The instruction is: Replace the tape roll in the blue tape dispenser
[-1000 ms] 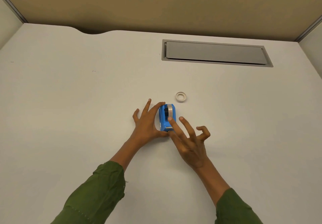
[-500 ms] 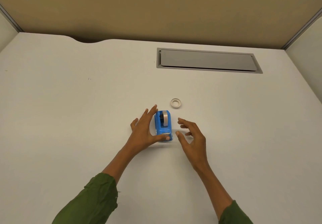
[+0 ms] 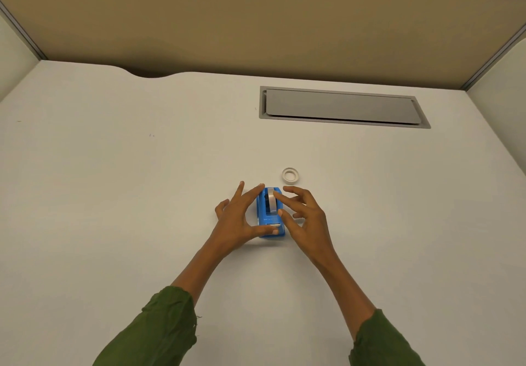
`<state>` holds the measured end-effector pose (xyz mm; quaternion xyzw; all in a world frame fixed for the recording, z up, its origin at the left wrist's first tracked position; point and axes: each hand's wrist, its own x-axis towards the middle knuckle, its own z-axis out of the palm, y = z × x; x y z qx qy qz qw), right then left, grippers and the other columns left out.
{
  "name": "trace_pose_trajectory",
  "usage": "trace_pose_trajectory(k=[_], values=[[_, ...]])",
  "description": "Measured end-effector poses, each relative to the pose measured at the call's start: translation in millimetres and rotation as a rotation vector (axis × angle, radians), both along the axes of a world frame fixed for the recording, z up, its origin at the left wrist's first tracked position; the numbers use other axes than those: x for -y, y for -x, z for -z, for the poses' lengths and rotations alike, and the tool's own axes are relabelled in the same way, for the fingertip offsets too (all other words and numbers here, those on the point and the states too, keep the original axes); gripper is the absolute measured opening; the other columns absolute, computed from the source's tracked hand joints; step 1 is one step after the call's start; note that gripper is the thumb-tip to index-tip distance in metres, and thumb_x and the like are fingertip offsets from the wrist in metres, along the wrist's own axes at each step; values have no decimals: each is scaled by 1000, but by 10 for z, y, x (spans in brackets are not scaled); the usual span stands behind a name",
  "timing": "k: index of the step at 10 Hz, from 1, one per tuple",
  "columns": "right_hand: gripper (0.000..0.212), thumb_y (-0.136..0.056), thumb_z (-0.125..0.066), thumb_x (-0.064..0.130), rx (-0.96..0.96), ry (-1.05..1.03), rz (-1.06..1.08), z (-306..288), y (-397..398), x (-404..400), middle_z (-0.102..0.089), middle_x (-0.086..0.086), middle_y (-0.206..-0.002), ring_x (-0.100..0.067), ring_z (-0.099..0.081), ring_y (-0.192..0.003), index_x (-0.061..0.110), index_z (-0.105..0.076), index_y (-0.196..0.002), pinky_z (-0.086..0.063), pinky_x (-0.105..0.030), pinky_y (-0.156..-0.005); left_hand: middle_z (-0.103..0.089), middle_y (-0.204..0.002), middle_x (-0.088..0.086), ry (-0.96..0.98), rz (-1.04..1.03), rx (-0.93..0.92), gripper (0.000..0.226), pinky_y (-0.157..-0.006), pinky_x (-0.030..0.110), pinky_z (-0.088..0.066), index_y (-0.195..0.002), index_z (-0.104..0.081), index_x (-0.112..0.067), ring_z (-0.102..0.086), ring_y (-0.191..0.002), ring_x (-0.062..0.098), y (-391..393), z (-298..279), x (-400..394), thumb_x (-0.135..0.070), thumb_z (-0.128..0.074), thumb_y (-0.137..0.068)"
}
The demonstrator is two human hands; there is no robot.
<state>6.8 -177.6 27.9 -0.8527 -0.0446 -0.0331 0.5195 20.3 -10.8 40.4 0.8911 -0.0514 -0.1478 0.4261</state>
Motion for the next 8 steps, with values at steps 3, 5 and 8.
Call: trace_pose_trajectory(k=[3,5,8], values=[[38,-84,-64,13,-88,-150,45,-81,64,-79,-50,4,-122,-1,-56,-101,30,-55,-117,-50,-7,-71,-27,-152,-6,-1,29,27,86,-113,44,-7,-139,-23,-34,-2,-144,13,-6,-13,-10,-46,-71,-69],[41,-85,-63,11,-137,-214,102,-84,42,-33,-54,5,-121,7,-57,-97,25,-53,-123,-49,-7,-67,-24,-153,-8,16,39,28,91,-114,41,-7,-140,-20,-34,-1,-144,10,5,-49,-15,-46,-74,-67],[36,-88,-60,12,-83,-281,221,-266,45,124,-59,6,-123,1,-59,-105,26,-56,-121,-47,-6,-76,-12,-156,-6,18,29,-28,103,-113,38,-11,-141,-11,-36,-9,-144,17,43,-228,-63,-44,-78,-63]])
